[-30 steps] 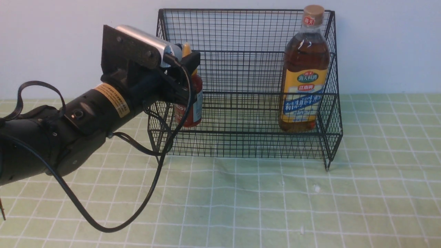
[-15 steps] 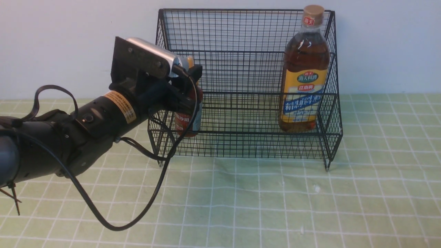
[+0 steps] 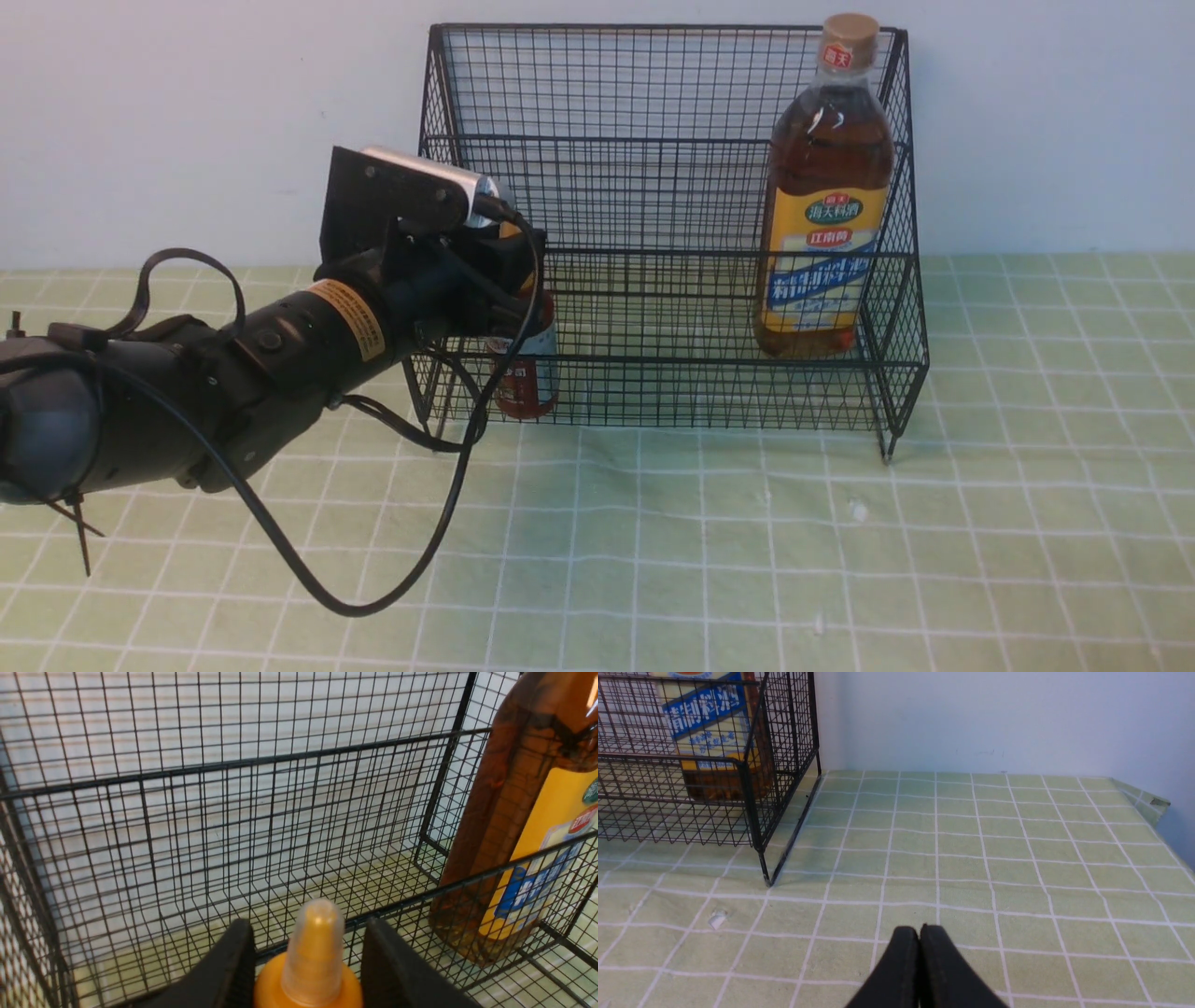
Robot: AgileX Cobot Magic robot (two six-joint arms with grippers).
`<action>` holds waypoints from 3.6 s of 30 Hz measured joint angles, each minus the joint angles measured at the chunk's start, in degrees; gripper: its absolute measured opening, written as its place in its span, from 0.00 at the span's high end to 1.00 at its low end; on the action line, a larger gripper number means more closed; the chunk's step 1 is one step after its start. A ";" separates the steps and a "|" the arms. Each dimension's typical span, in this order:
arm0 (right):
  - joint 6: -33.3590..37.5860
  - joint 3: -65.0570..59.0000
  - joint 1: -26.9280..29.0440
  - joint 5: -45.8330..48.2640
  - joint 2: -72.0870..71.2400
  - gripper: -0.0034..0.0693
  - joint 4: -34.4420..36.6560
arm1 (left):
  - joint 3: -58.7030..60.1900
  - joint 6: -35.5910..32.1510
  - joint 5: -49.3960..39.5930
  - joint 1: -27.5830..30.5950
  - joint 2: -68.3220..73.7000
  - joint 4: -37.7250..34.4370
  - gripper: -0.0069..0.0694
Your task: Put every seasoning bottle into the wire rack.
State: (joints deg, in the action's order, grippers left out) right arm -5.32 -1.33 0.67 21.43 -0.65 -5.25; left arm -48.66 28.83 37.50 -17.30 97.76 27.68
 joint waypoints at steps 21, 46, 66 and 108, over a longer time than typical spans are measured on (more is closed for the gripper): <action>0.00 0.00 0.00 0.00 0.00 0.97 0.00 | -0.22 1.97 -29.03 -0.41 -21.18 7.41 0.70; 0.00 0.00 0.00 0.00 0.00 0.97 0.00 | -0.22 -4.50 -109.83 -10.75 -73.46 -21.20 0.92; 0.00 0.00 0.00 0.06 0.00 0.97 0.00 | 25.67 -24.66 -65.46 3.21 -89.25 -22.06 0.92; -1.28 0.01 0.00 0.20 -0.04 0.97 0.00 | 50.06 -35.18 -59.69 15.32 -98.42 -30.24 0.92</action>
State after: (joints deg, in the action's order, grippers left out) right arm -6.60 -1.32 0.67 21.62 -0.68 -5.25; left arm 1.41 -6.35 -22.20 -1.98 -0.66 -2.56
